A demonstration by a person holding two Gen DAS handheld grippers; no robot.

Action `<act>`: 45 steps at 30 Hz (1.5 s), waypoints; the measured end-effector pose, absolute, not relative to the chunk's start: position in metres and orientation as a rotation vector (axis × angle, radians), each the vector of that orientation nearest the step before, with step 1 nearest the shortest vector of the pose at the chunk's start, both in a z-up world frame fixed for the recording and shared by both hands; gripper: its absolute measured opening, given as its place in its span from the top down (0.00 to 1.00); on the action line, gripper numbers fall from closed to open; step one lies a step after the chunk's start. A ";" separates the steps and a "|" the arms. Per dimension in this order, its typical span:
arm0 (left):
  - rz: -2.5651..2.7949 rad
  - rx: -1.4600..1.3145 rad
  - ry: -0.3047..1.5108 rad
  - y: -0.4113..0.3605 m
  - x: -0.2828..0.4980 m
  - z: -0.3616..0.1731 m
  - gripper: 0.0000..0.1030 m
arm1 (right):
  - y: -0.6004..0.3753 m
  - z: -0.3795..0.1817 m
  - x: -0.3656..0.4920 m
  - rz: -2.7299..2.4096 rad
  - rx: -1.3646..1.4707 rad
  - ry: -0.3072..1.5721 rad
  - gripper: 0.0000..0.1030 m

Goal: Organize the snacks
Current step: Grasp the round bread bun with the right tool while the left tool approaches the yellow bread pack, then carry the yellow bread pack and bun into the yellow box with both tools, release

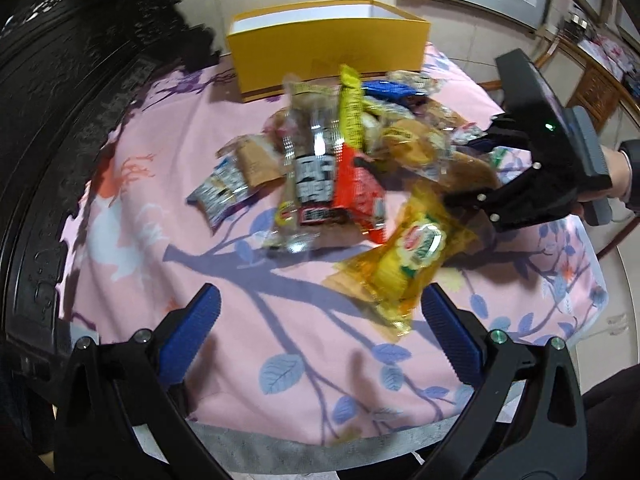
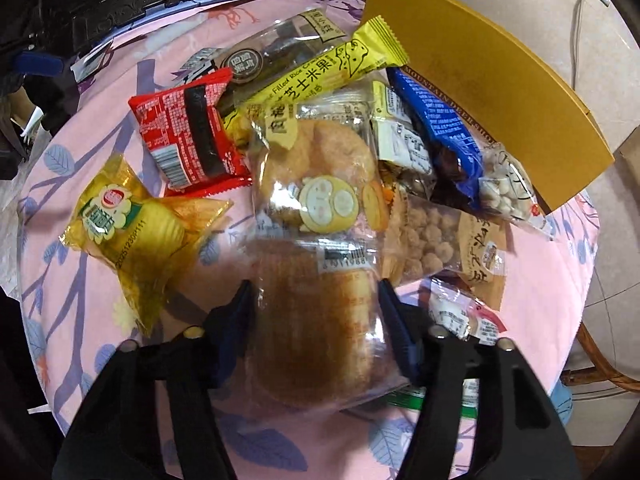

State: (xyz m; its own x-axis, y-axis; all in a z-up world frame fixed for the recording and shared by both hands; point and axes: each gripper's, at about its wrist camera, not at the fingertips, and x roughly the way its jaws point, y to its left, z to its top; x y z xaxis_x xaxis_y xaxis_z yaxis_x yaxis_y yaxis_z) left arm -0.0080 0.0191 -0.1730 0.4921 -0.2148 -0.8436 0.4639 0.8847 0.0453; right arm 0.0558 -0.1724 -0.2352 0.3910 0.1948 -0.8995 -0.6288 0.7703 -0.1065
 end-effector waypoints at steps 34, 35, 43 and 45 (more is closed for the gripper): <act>-0.794 0.541 0.993 -0.087 0.012 -0.246 0.60 | -0.222 -0.190 -0.024 0.334 0.005 1.120 0.48; -0.788 0.548 0.988 -0.088 0.010 -0.245 0.61 | -0.222 -0.186 -0.025 0.328 0.014 1.116 0.48; -0.723 0.417 0.995 -0.072 0.019 -0.197 0.62 | -0.228 -0.158 -0.020 0.291 0.043 1.072 0.48; -0.697 0.382 0.983 -0.065 0.026 -0.180 0.62 | -0.230 -0.149 -0.010 0.278 0.058 1.050 0.48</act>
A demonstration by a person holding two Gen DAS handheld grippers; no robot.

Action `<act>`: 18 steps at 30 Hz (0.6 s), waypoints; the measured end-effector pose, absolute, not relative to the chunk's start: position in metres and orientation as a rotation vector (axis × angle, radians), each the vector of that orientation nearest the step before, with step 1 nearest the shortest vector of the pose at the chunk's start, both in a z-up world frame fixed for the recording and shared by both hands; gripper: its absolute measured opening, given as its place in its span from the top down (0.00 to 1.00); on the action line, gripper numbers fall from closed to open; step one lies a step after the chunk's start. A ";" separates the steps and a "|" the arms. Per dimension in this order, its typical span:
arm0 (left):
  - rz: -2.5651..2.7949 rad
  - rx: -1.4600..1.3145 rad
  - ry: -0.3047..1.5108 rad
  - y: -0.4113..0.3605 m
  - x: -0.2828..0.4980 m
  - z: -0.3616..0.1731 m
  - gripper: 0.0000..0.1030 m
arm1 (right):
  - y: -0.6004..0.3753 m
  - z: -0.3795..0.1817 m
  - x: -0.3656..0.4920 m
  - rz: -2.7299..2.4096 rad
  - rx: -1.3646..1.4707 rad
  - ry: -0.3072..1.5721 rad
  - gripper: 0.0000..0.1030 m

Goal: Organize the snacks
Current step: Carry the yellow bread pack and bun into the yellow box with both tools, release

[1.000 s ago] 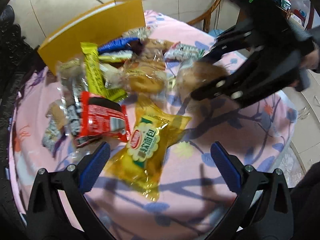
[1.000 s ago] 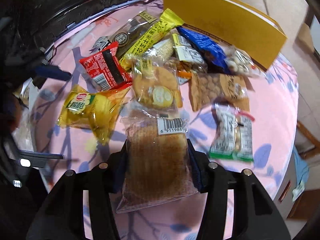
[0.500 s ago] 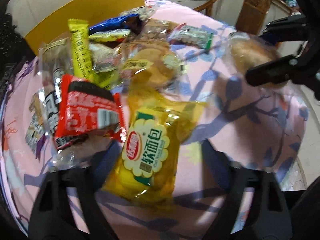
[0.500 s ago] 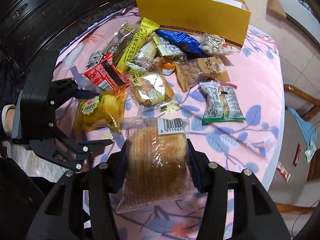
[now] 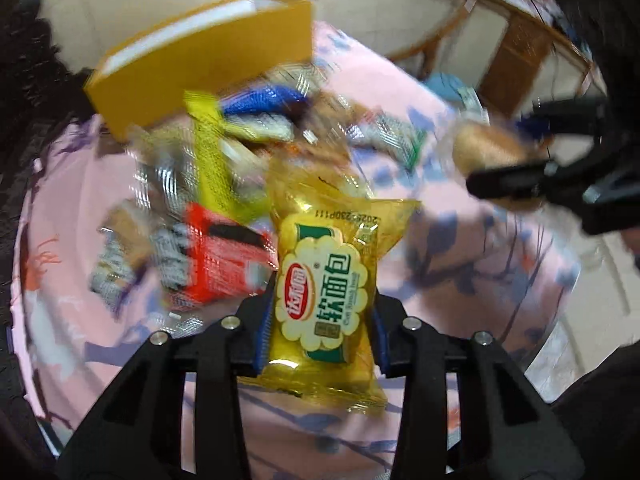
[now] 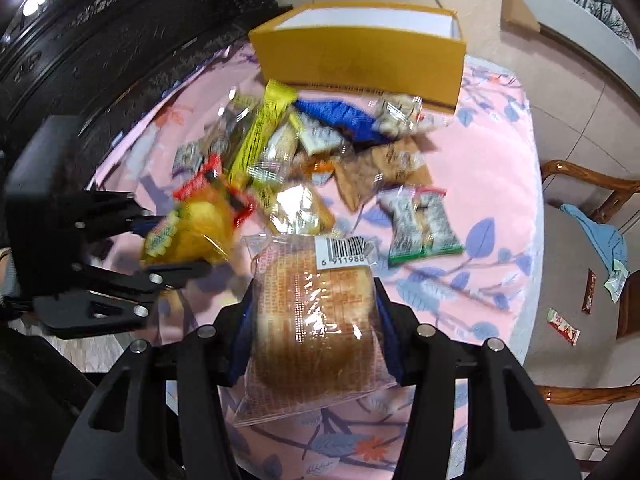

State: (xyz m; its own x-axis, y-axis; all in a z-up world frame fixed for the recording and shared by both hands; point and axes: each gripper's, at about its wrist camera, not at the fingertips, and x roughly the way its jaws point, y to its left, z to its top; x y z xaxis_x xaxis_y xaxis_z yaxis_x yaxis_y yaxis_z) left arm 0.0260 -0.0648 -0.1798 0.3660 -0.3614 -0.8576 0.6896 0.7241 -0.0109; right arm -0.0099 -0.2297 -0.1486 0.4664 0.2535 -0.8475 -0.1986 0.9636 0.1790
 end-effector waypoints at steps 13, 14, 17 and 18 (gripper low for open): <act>-0.467 0.095 0.794 -0.026 0.212 -0.035 0.62 | -0.238 -0.048 0.137 0.185 0.110 0.800 0.48; -0.457 0.080 0.787 -0.026 0.228 -0.026 0.62 | -0.238 -0.042 0.151 0.166 0.114 0.789 0.48; -0.437 0.062 0.793 -0.036 0.282 -0.013 0.61 | -0.240 -0.028 0.196 0.114 0.147 0.770 0.48; -0.440 0.065 0.795 -0.039 0.295 -0.013 0.61 | -0.240 -0.027 0.207 0.101 0.150 0.769 0.48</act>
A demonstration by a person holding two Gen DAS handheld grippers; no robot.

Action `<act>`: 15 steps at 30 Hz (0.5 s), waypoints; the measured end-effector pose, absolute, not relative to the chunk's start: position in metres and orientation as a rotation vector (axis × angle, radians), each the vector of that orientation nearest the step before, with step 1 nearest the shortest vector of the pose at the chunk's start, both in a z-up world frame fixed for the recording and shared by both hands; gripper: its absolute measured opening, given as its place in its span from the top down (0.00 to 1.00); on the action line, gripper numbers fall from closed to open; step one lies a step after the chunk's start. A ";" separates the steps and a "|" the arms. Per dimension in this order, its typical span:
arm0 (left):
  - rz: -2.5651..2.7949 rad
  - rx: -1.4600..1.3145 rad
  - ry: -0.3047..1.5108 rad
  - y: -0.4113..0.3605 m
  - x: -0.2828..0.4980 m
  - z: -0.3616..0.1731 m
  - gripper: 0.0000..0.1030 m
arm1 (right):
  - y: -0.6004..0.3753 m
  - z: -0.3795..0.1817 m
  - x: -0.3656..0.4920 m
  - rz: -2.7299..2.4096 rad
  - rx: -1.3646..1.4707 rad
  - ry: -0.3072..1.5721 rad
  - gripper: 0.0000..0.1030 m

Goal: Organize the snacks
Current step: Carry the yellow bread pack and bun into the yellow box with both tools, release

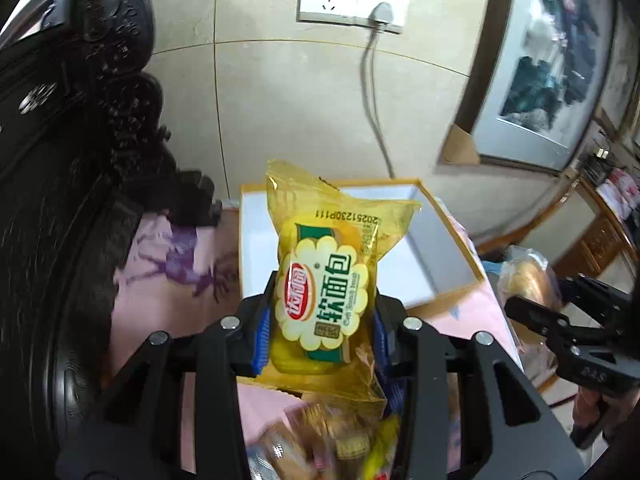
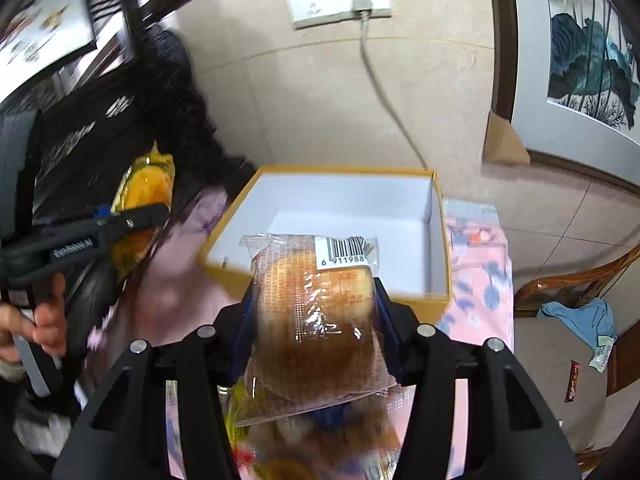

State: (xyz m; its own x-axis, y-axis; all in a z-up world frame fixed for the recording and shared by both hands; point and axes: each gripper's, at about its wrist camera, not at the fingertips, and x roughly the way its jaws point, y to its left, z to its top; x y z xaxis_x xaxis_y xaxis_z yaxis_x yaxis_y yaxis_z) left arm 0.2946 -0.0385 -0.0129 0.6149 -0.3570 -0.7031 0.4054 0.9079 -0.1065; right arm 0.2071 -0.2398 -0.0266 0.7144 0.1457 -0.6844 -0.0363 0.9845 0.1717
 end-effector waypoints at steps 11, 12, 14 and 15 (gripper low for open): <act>-0.377 0.053 0.921 -0.075 0.387 -0.056 0.61 | -0.255 -0.058 0.307 0.050 0.157 0.854 0.48; -0.372 0.058 0.926 -0.078 0.391 -0.060 0.61 | -0.256 -0.062 0.314 0.048 0.161 0.860 0.48; -0.361 0.069 0.937 -0.083 0.402 -0.066 0.61 | -0.258 -0.067 0.323 0.044 0.161 0.867 0.48; -0.358 0.072 0.940 -0.084 0.404 -0.068 0.61 | -0.260 -0.070 0.330 0.041 0.161 0.872 0.48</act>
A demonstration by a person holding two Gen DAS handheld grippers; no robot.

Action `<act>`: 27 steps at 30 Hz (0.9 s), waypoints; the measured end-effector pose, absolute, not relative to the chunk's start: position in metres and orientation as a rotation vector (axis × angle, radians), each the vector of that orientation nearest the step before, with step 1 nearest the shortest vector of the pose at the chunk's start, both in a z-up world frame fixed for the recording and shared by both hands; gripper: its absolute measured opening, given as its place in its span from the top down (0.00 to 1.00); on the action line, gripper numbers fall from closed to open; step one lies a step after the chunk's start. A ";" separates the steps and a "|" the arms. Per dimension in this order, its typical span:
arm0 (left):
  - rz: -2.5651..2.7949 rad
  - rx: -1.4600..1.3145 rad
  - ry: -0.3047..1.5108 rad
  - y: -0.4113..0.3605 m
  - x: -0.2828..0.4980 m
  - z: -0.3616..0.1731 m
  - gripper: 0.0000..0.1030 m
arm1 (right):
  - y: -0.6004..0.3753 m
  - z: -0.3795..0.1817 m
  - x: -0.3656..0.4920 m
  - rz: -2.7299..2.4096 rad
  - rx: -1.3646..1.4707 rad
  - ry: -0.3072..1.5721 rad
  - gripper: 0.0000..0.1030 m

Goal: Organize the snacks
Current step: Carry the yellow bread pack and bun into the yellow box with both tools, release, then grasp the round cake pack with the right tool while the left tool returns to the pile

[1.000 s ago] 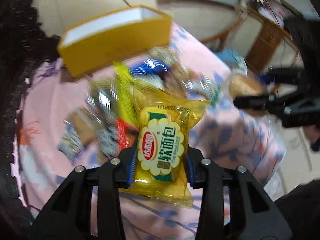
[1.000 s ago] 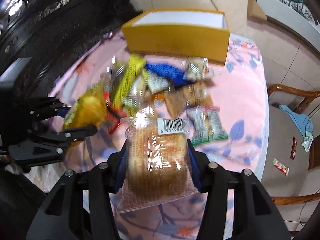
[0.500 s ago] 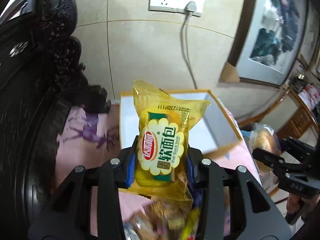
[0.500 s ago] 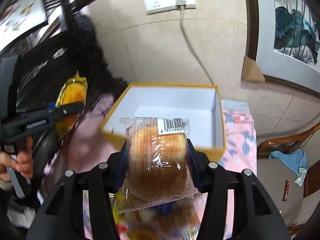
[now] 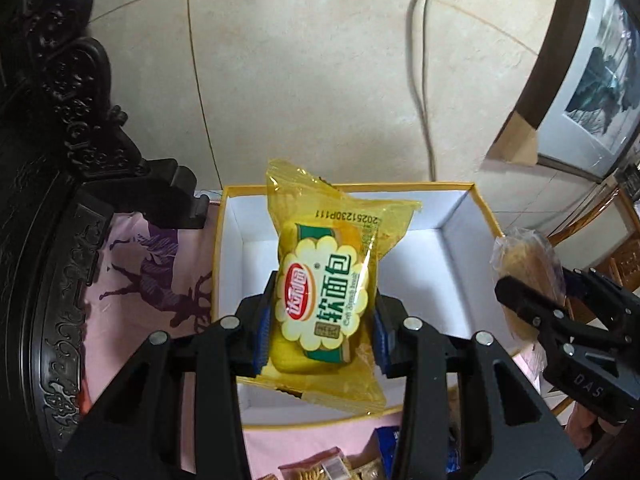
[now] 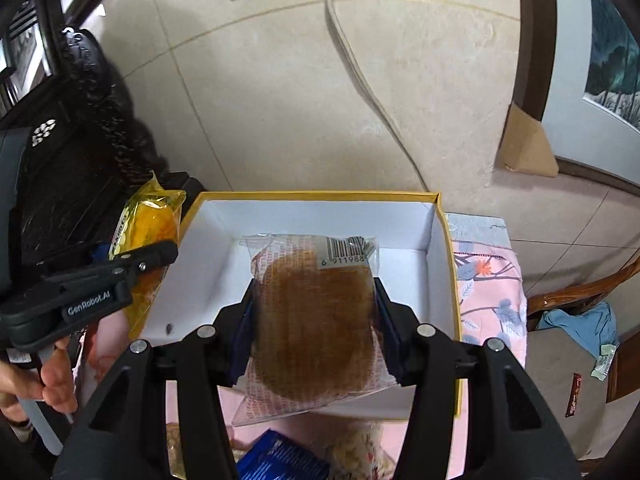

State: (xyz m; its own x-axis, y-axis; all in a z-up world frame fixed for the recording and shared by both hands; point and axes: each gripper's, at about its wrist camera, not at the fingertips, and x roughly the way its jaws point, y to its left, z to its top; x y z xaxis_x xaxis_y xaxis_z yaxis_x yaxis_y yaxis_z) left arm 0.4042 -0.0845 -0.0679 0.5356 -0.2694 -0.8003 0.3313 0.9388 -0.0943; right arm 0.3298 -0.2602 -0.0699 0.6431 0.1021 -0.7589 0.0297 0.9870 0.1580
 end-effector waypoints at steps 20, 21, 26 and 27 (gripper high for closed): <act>-0.072 0.282 0.771 -0.065 0.326 -0.040 0.02 | -0.251 -0.038 0.247 0.044 0.168 0.780 0.01; -0.091 0.257 0.778 -0.059 0.316 -0.039 0.02 | -0.250 -0.040 0.232 0.064 0.163 0.779 0.01; -0.194 0.073 0.832 -0.008 0.247 -0.055 0.02 | -0.233 -0.074 0.141 0.170 0.109 0.792 0.01; -0.232 0.025 0.848 0.004 0.231 -0.062 0.02 | -0.226 -0.085 0.119 0.182 0.086 0.810 0.01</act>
State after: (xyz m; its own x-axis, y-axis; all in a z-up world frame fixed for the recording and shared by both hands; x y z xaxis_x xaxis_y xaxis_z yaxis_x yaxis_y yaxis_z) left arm 0.2312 0.0036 -0.0619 0.6377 -0.1930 -0.7457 0.2130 0.9745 -0.0701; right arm 0.1193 -0.2262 -0.0854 0.6749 0.1943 -0.7119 -0.1286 0.9809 0.1458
